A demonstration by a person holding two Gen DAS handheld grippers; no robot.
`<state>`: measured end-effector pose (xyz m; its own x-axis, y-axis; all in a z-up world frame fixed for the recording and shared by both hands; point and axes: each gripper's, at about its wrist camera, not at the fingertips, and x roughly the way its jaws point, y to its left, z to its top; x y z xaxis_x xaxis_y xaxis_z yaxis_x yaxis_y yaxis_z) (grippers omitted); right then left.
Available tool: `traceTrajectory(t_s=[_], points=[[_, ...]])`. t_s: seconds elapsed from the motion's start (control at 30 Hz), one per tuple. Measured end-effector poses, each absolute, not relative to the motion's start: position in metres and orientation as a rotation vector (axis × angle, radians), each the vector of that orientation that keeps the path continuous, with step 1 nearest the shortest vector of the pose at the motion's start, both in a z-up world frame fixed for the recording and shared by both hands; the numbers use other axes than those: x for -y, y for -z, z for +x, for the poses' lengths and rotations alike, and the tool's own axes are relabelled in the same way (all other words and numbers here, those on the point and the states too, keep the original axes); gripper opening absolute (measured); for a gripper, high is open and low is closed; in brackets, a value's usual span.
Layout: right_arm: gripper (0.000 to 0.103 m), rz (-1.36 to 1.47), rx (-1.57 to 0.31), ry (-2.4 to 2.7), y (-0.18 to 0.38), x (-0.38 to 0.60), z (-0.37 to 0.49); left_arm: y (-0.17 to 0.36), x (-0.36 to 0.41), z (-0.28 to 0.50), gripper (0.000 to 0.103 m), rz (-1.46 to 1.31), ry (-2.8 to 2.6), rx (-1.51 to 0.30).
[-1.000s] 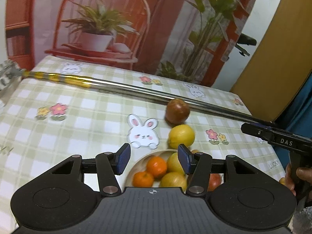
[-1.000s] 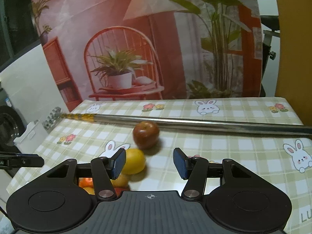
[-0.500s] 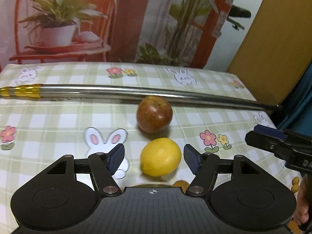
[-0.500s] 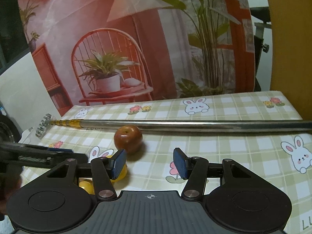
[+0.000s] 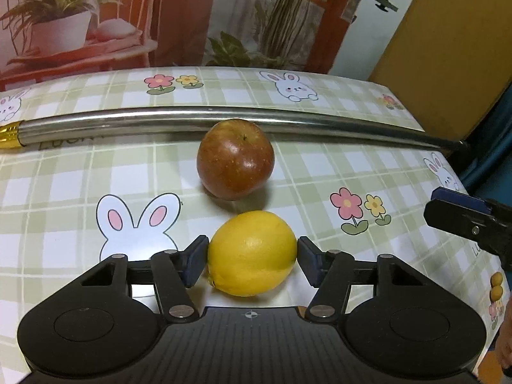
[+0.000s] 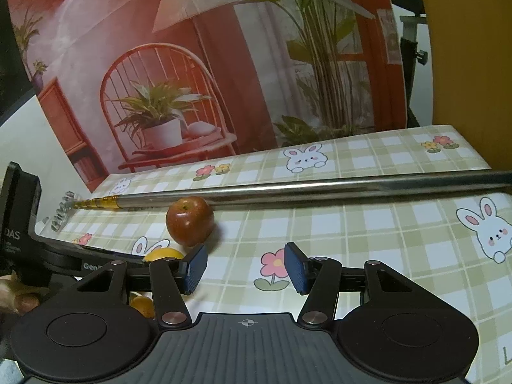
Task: Organize fruits
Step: 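Grasp a yellow lemon with left tool while right tool approaches a red apple, then lift the lemon with left tool while right tool grasps the red apple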
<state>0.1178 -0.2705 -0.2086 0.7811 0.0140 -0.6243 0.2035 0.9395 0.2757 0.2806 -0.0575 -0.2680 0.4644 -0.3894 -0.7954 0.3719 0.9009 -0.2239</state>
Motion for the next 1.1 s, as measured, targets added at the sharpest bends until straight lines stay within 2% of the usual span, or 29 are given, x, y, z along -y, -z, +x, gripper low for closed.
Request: traceTrajectory(t_s=[0.47, 0.7, 0.93, 1.0, 1.1], points=[[0.050, 0.324, -0.649, 0.086, 0.209, 0.268, 0.131, 0.229, 0.000, 0.255, 0.063, -0.124, 0.401, -0.854], [0.052, 0.254, -0.637, -0.022, 0.211, 0.250, 0.176, 0.211, -0.039, 0.235, 0.063, -0.149, 0.324, -0.804], [0.063, 0.179, -0.701, -0.094, 0.230, 0.224, 0.243, 0.210, -0.061, 0.216, 0.063, -0.165, 0.319, -0.807], [0.070, 0.197, -0.729, -0.104, 0.237, 0.219, 0.256, 0.211, -0.065, 0.212, 0.063, -0.173, 0.328, -0.807], [0.072, 0.182, -0.770, -0.083, 0.247, 0.211, 0.272, 0.214, -0.069, 0.207, 0.063, -0.185, 0.336, -0.806]])
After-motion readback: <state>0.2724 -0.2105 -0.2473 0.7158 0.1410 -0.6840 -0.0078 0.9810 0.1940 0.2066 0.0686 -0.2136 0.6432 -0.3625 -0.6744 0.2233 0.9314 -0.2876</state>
